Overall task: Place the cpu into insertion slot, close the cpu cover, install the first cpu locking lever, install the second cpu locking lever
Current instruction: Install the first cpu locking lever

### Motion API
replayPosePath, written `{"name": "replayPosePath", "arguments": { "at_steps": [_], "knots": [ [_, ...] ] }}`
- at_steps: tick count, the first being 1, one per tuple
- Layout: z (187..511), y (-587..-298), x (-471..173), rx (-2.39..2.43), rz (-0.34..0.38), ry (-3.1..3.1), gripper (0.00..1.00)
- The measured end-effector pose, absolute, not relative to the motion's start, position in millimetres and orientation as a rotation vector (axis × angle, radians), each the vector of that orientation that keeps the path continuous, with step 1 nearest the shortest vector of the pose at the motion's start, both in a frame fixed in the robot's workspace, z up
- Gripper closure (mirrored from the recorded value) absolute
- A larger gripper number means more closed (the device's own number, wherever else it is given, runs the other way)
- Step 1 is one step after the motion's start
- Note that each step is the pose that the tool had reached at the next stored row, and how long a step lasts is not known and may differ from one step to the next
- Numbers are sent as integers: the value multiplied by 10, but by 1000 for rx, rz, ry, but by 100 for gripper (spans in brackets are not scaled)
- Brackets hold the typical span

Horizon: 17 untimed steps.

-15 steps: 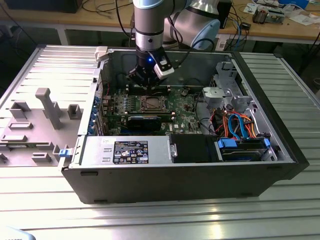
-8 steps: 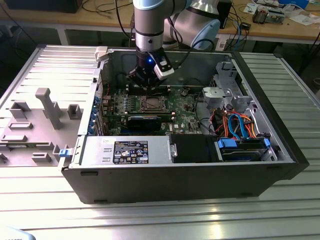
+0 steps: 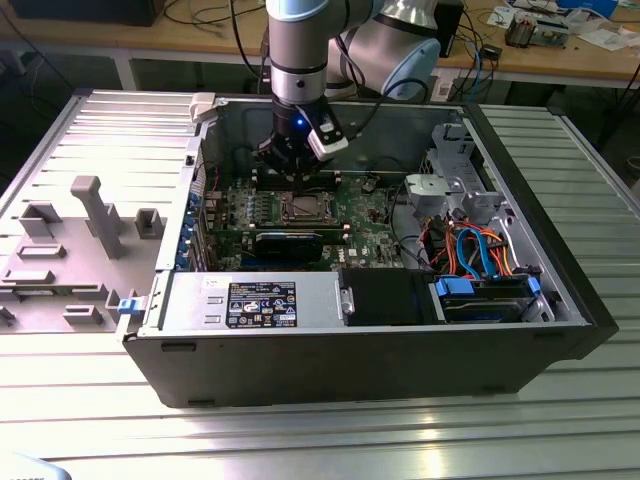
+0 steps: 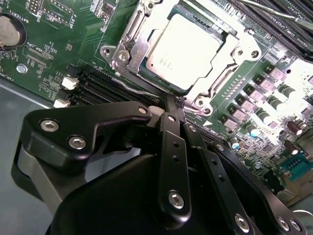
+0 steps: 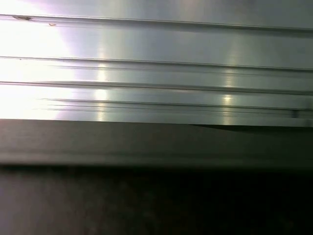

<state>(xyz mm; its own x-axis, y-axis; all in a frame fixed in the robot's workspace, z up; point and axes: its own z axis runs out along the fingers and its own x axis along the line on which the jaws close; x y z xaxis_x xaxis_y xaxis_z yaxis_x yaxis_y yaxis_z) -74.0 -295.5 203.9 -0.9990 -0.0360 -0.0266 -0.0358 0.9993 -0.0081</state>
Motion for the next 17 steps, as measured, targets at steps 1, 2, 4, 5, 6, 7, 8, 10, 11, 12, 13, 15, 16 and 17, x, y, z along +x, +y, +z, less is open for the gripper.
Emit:
{"name": "replayPosePath", "arguments": {
  "at_steps": [1,2,4,5,6,7,8,10,11,12,13,15,16,17],
  "knots": [
    [2036,-2955,-740,-56,-12,3114,89],
    [2034,-2955,-740,-56,-12,3115,89],
    [2033,-2956,-737,-56,-12,3115,89],
    [2032,-2956,-733,-56,-12,3115,89],
    [2032,-2955,-726,-56,-12,3114,89],
    [2032,-2955,-712,-56,-12,3114,89],
    [2032,-2955,-699,-56,-12,3114,89],
    [2032,-2955,-663,-56,-12,3114,89],
    [2032,-2955,-650,-56,-12,3114,89],
    [2032,-2955,-642,-56,-12,3115,89],
    [2032,-2955,-635,-56,-12,3115,89],
    [2032,-2955,-593,-56,-12,3115,89],
    [2032,-2955,-583,-56,-12,3115,89],
    [2032,-2955,-570,-56,-12,3115,89]
  ]
}}
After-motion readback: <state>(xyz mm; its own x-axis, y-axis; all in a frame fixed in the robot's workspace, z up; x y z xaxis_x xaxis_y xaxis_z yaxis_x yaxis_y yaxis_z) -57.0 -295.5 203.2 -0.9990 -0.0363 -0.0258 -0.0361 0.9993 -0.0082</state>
